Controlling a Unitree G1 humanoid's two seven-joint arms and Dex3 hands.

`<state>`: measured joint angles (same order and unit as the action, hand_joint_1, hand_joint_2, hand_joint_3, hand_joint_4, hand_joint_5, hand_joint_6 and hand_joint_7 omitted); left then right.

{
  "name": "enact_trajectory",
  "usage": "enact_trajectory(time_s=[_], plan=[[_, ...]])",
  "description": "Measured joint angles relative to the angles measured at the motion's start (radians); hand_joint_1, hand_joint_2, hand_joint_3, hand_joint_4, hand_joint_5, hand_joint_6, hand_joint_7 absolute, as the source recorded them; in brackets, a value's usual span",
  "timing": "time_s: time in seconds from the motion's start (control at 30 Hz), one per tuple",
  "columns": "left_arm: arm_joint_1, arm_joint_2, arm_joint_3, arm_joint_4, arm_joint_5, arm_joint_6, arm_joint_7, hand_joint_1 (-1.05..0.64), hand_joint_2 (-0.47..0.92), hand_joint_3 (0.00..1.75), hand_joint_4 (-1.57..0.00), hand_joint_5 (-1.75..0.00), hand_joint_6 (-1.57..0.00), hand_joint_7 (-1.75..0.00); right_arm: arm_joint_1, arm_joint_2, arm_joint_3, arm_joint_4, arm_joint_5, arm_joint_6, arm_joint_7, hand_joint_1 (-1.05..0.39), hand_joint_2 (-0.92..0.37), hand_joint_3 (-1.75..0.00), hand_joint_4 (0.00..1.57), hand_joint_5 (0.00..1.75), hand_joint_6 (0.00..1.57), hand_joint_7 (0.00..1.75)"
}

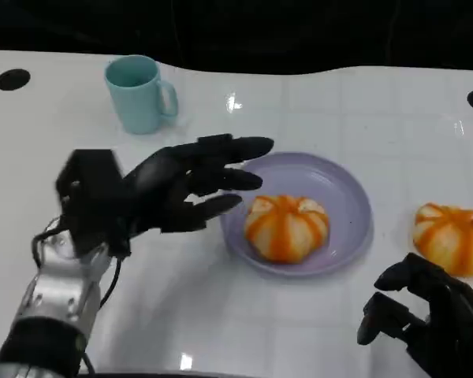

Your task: Grasp the bread from the table and place it into the plate.

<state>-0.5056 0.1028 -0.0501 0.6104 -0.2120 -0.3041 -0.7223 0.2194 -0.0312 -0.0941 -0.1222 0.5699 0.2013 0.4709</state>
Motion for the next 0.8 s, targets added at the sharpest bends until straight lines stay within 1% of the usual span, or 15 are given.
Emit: enact_trajectory(time_s=[0.1,0.17,0.27,0.3,0.4,0.47,0.5,0.53,0.57,0.6,0.63,0.73,0.8], plan=[[0.087,-0.001,0.034,-0.097,-0.083,0.109,-0.012,-0.68,0.92,0.3,-0.63,-0.71,-0.74,-0.12,-0.001,0.0,0.0,0.0,0.001,0.002,-0.001,-0.52,-0.92,-0.2,0.73,1.57,0.8,1.07],[0.147,-0.006,0.062,-0.157,-0.151,0.18,-0.02,-0.68,0.92,0.29,-0.66,-0.73,-0.77,-0.13,-0.001,0.0,-0.001,0.0,0.001,0.005,-0.001,-0.52,-0.92,-0.2,0.73,1.57,0.8,1.08],[0.219,-0.012,0.097,-0.231,-0.227,0.268,-0.023,-0.7,0.92,0.27,-0.73,-0.84,-0.88,-0.15,-0.001,0.0,0.0,-0.001,0.001,0.007,-0.002,-0.52,-0.92,-0.21,0.73,1.56,0.8,1.08],[0.244,-0.016,0.106,-0.264,-0.247,0.302,-0.018,-0.69,0.92,0.27,-0.73,-0.86,-0.9,-0.15,0.0,0.0,-0.001,-0.002,0.001,0.007,-0.002,-0.52,-0.92,-0.22,0.73,1.56,0.79,1.08],[0.309,-0.028,0.125,-0.359,-0.279,0.354,0.006,-0.63,0.92,0.41,-0.67,-1.11,-0.94,-0.21,0.0,0.0,-0.001,-0.003,0.001,0.008,-0.002,-0.52,-0.92,-0.21,0.74,1.56,0.8,1.08],[0.353,-0.037,0.132,-0.405,-0.287,0.357,0.017,-0.62,0.92,0.42,-0.65,-1.15,-0.95,-0.22,0.0,-0.001,-0.006,-0.002,0.002,0.008,0.001,-0.52,-0.92,-0.21,0.74,1.56,0.8,1.08],[0.368,-0.039,0.134,-0.416,-0.288,0.358,0.022,-0.62,0.92,0.41,-0.66,-1.24,-0.9,-0.37,0.0,-0.001,-0.009,-0.002,0.003,0.008,0.003,-0.52,-0.92,-0.21,0.74,1.56,0.8,1.08],[0.382,-0.043,0.136,-0.429,-0.292,0.367,0.031,-0.61,0.92,0.41,-0.65,-1.33,-0.78,-0.65,0.0,-0.001,-0.011,-0.002,0.003,0.008,0.004,-0.52,-0.92,-0.21,0.74,1.55,0.8,1.07],[0.398,-0.049,0.14,-0.443,-0.3,0.378,0.044,-0.61,0.92,0.41,-0.65,-1.39,-0.72,-0.81,0.0,-0.001,-0.012,-0.002,0.003,0.008,0.005,-0.52,-0.92,-0.2,0.75,1.54,0.81,1.07],[0.415,-0.056,0.142,-0.455,-0.308,0.391,0.058,-0.6,0.92,0.41,-0.65,-1.43,-0.68,-0.92,0.0,-0.001,-0.014,-0.002,0.003,0.008,0.005,-0.52,-0.92,-0.2,0.76,1.53,0.81,1.06],[0.433,-0.064,0.143,-0.469,-0.311,0.4,0.071,-0.6,0.92,0.43,-0.65,-1.53,-0.64,-1.06,0.0,-0.001,-0.015,-0.002,0.003,0.008,0.005,-0.52,-0.92,-0.21,0.75,1.53,0.81,1.06],[0.488,-0.087,0.144,-0.508,-0.315,0.421,0.104,-0.59,0.92,0.44,-0.63,-1.66,-0.59,-1.23,0.002,-0.001,-0.016,-0.006,0.003,0.011,0.005,-0.52,-0.92,-0.21,0.75,1.53,0.81,1.05],[0.515,-0.1,0.144,-0.525,-0.318,0.432,0.124,-0.58,0.92,0.45,-0.63,-1.72,-0.52,-1.39,0.003,-0.002,-0.016,-0.01,0.003,0.015,0.005,-0.52,-0.92,-0.21,0.75,1.52,0.81,1.05]])
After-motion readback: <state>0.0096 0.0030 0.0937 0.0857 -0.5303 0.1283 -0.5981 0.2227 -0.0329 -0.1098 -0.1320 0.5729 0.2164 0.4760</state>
